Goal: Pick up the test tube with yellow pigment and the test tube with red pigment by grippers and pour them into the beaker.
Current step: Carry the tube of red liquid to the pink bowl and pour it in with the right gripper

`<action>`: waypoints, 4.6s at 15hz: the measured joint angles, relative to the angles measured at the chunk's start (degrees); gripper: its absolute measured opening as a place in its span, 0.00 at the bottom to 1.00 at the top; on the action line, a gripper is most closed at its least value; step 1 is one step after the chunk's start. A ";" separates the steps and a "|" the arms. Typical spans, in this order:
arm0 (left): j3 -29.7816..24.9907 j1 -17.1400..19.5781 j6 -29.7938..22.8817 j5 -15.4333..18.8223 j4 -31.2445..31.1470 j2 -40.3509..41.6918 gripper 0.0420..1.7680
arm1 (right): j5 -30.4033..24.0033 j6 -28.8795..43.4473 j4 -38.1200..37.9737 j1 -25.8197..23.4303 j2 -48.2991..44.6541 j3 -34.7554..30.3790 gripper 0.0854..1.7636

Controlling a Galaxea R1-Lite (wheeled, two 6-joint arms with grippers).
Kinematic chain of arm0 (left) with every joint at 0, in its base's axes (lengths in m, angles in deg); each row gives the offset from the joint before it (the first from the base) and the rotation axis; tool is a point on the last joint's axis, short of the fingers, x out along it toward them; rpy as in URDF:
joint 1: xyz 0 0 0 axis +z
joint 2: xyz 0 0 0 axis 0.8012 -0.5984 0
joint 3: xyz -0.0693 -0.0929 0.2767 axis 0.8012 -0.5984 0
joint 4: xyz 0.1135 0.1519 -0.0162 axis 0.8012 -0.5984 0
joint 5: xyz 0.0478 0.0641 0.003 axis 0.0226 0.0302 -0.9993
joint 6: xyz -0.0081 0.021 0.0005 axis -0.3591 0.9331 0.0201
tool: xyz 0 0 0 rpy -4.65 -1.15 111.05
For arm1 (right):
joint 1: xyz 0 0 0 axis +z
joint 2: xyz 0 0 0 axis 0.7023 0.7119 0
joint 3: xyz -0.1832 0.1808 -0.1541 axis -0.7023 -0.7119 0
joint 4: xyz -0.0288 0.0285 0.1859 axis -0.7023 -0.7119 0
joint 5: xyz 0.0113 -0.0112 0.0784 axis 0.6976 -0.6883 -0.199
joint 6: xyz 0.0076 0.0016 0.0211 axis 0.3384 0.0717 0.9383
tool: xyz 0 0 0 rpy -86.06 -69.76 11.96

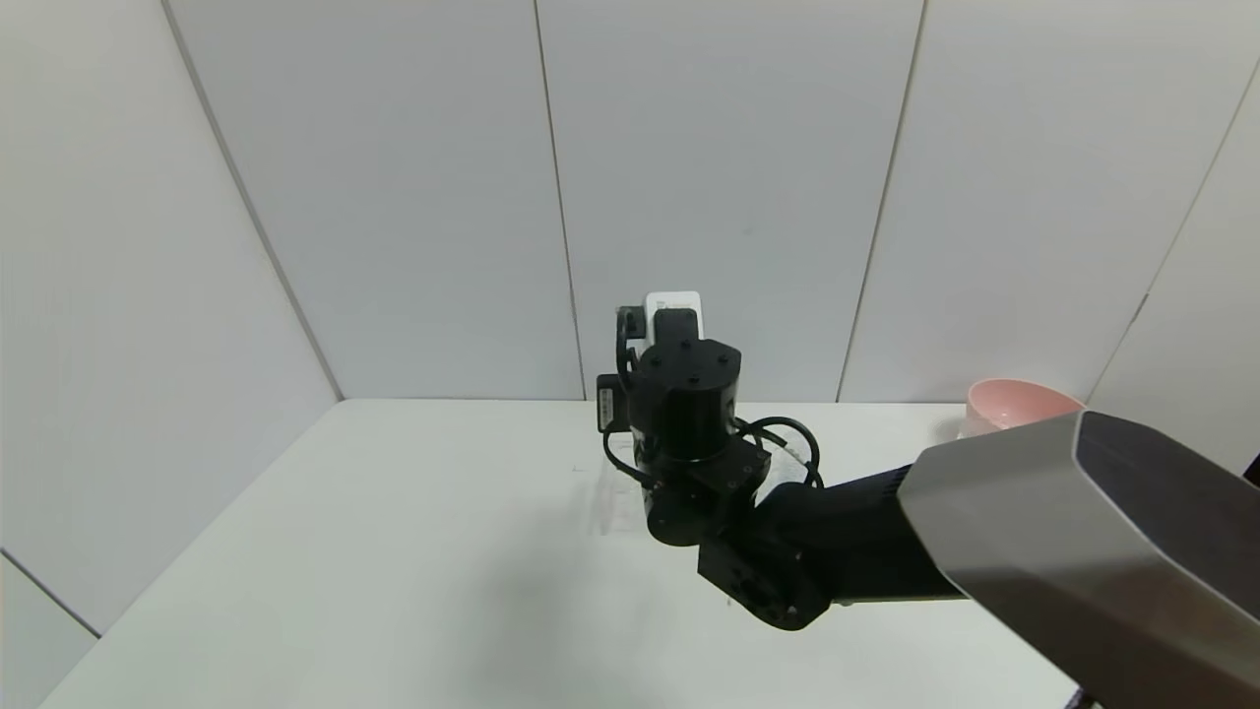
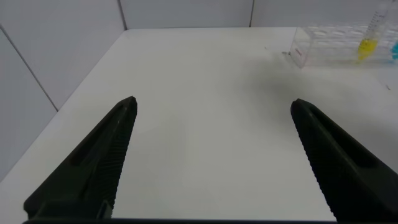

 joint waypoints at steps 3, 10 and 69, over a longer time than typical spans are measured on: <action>0.00 0.00 0.00 0.00 0.00 0.00 1.00 | 0.11 -1.80 0.02 -0.79 -5.22 -1.96 0.28; 0.00 0.00 0.00 0.00 0.00 0.00 1.00 | -5.12 -7.52 0.84 -13.95 -22.64 -19.52 0.28; 0.00 0.00 0.00 0.00 0.00 0.00 1.00 | -60.45 -88.35 22.47 -61.18 -18.16 -46.07 0.28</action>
